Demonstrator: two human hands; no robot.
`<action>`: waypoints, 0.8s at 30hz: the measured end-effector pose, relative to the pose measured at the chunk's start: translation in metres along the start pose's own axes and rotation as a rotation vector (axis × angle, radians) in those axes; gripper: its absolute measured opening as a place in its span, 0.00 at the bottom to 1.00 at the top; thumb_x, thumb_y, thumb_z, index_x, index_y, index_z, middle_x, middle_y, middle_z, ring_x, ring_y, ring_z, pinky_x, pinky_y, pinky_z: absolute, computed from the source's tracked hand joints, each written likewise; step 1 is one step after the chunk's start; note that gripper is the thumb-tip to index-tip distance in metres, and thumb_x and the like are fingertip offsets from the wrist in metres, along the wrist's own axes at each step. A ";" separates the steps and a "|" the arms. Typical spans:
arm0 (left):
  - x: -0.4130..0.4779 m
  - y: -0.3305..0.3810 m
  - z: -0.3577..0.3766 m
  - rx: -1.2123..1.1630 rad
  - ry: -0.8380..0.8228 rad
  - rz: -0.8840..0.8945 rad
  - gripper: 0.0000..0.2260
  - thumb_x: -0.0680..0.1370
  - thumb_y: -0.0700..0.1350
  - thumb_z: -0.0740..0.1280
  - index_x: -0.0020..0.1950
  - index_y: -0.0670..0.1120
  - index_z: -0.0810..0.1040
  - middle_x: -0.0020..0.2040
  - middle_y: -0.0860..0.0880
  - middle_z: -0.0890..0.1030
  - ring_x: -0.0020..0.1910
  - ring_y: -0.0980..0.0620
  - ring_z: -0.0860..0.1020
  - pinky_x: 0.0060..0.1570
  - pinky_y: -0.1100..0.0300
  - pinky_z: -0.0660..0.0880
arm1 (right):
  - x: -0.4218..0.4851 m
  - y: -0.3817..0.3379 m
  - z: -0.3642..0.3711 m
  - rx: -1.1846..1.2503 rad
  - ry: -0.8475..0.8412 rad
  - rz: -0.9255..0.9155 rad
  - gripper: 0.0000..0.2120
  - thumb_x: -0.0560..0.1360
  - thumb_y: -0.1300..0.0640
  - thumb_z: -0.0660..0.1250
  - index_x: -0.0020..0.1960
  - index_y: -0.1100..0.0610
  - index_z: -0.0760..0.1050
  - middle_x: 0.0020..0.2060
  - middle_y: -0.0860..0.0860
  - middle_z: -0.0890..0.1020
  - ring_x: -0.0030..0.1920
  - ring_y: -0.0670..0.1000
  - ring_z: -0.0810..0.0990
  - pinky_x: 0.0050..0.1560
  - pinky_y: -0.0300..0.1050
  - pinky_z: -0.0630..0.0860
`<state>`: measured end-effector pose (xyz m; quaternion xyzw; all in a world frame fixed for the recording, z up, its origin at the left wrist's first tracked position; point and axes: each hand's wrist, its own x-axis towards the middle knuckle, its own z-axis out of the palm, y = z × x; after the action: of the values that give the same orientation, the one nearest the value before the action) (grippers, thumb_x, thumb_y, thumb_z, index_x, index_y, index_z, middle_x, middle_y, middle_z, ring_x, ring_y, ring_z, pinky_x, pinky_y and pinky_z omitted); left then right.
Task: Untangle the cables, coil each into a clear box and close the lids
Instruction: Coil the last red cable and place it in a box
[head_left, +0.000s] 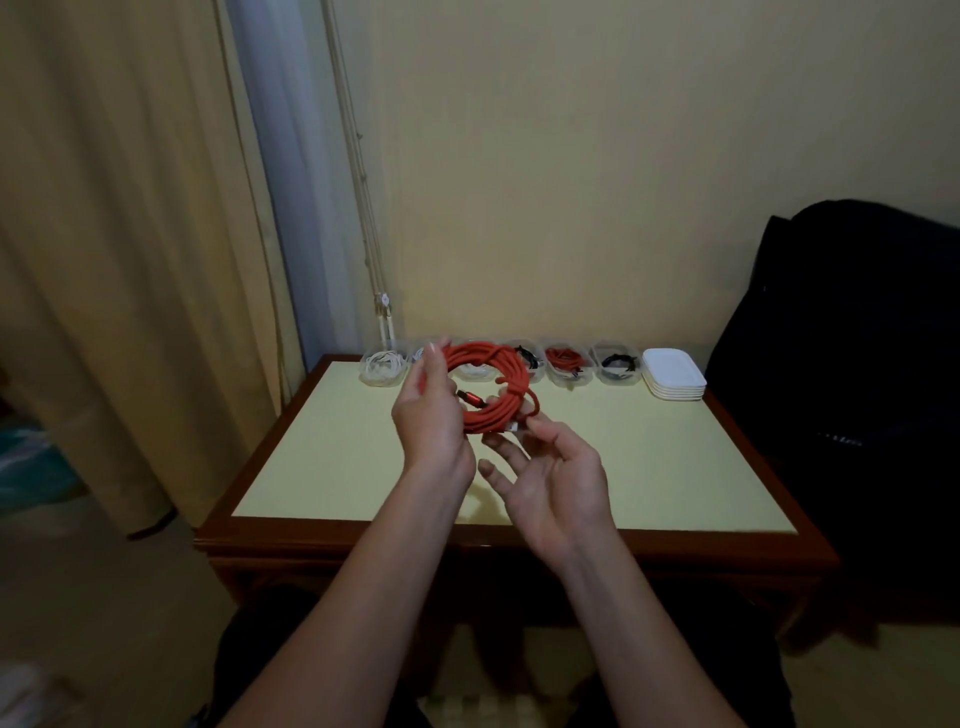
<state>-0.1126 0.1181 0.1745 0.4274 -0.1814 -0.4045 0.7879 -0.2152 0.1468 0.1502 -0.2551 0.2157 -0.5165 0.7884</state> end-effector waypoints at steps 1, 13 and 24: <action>-0.001 0.001 0.001 0.010 0.015 0.020 0.12 0.82 0.53 0.65 0.56 0.49 0.85 0.46 0.48 0.79 0.47 0.50 0.77 0.51 0.50 0.78 | -0.001 0.001 0.002 -0.019 -0.009 0.003 0.14 0.80 0.60 0.59 0.58 0.59 0.81 0.53 0.54 0.83 0.52 0.54 0.78 0.50 0.48 0.73; -0.011 -0.016 -0.003 0.156 0.021 0.096 0.12 0.81 0.60 0.61 0.53 0.60 0.84 0.49 0.52 0.84 0.52 0.47 0.81 0.58 0.47 0.78 | -0.005 0.006 0.011 0.000 -0.008 -0.013 0.14 0.81 0.59 0.59 0.61 0.59 0.79 0.61 0.55 0.84 0.63 0.50 0.80 0.58 0.47 0.70; -0.011 -0.014 -0.007 0.152 0.023 0.046 0.13 0.84 0.54 0.60 0.57 0.54 0.84 0.30 0.54 0.64 0.32 0.55 0.64 0.39 0.55 0.67 | -0.001 0.007 -0.011 -0.654 0.283 -0.418 0.06 0.82 0.61 0.66 0.49 0.63 0.77 0.42 0.54 0.87 0.46 0.51 0.86 0.50 0.45 0.83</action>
<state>-0.1219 0.1265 0.1596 0.4862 -0.2124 -0.3666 0.7642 -0.2173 0.1483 0.1367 -0.4570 0.4183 -0.5997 0.5065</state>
